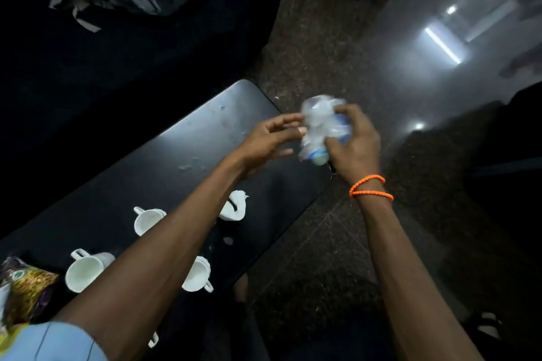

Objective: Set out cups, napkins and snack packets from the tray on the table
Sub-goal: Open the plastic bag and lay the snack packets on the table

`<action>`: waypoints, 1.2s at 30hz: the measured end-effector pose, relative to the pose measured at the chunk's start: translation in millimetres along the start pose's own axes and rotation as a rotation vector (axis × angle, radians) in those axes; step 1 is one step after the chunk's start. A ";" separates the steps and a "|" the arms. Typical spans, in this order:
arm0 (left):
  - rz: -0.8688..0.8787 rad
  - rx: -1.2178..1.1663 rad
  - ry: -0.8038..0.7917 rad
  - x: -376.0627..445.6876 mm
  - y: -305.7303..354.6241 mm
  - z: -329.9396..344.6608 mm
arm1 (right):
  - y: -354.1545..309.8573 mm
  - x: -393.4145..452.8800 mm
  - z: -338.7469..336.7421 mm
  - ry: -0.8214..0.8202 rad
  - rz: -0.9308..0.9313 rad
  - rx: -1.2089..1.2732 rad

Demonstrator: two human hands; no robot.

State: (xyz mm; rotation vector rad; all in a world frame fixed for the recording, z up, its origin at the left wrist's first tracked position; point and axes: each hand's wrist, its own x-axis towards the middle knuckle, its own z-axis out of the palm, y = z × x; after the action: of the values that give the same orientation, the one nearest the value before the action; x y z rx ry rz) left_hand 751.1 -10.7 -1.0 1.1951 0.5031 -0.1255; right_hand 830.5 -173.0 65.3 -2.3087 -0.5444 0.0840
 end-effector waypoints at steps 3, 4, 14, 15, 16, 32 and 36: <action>0.096 0.260 0.324 11.4 -3.4 -7.0 | 28.9 16.8 -12.5 0.347 -0.120 -0.143; 0.100 0.293 0.402 12.5 -5.8 -11.1 | 39.9 23.2 -12.1 0.402 -0.123 -0.221; 0.072 0.241 0.420 -2.1 -36.2 -56.7 | 129.6 61.5 23.0 -0.042 0.193 -0.484; 0.069 0.218 0.427 -5.0 -37.3 -62.4 | 127.2 60.8 27.3 -0.027 0.161 -0.456; 0.070 0.193 0.439 -8.5 -38.1 -68.4 | 123.4 59.3 32.8 -0.030 0.146 -0.416; 0.073 -0.190 0.985 -194.5 -75.4 -236.9 | -127.8 -43.3 235.8 -0.331 -0.128 0.100; 0.021 -0.259 1.255 -269.3 -115.7 -283.4 | -202.0 -118.5 304.2 -0.566 -0.175 0.172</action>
State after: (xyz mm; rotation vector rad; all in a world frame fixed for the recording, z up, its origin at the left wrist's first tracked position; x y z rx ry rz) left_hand 385.1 159.3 -59.4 0.9070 1.5384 0.7393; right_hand 584.0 107.0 -25.4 -2.0461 -0.9762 0.6864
